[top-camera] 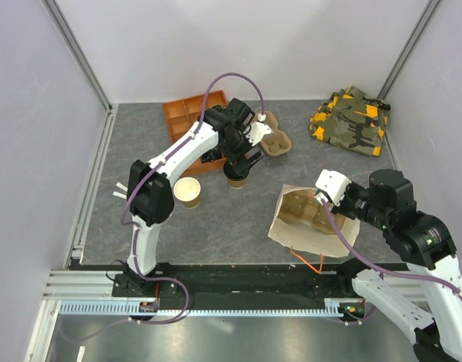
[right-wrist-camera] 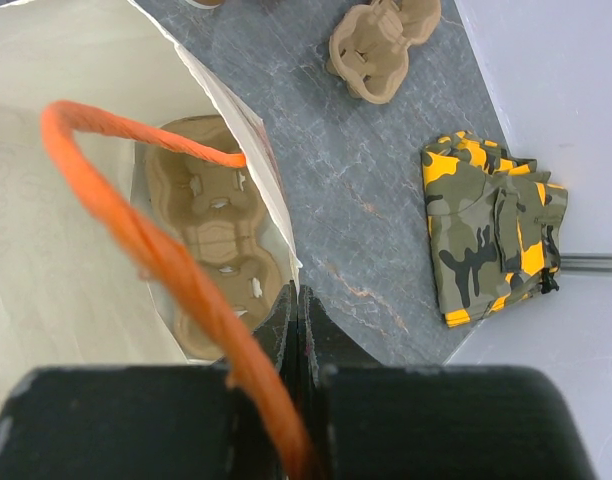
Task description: Pack the takeout coffee
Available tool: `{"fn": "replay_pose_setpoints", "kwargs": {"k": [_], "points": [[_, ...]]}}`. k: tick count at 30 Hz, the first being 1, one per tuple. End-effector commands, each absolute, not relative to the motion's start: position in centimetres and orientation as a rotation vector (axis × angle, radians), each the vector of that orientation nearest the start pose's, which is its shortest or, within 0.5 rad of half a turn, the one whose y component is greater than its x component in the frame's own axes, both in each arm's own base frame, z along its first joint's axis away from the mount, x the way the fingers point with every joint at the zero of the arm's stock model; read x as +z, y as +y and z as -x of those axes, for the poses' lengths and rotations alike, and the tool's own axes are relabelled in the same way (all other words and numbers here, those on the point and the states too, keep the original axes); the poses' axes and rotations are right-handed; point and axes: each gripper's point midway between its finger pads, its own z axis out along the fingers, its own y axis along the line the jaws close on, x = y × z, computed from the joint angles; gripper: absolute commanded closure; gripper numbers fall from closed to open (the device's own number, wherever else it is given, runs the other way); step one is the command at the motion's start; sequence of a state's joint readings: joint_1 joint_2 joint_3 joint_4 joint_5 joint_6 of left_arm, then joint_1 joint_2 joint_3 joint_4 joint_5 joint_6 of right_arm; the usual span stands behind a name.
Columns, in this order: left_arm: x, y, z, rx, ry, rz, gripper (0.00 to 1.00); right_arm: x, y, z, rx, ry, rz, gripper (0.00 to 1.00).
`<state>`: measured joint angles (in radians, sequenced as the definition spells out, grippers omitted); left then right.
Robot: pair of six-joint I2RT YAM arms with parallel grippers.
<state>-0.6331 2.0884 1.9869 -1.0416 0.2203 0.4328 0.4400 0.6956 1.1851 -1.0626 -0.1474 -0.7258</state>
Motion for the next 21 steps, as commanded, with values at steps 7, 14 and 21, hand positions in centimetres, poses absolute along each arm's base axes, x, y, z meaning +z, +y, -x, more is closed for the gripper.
{"fn": "replay_pose_setpoints", "kwargs": {"k": [7,14,21], "points": [[13.3,-30.2,-37.4,-0.375,2.246,-1.493,0.0,29.7,8.3,-18.7,-0.023,1.723,1.203,1.0],[12.9,-29.8,-37.7,-0.389,2.267,-1.477,0.05,29.8,8.2,-18.6,-0.021,1.729,1.195,1.0],[12.5,-29.7,-38.2,-0.359,2.264,-1.471,0.14,29.8,8.2,-18.8,-0.027,1.729,1.197,1.0]]}}
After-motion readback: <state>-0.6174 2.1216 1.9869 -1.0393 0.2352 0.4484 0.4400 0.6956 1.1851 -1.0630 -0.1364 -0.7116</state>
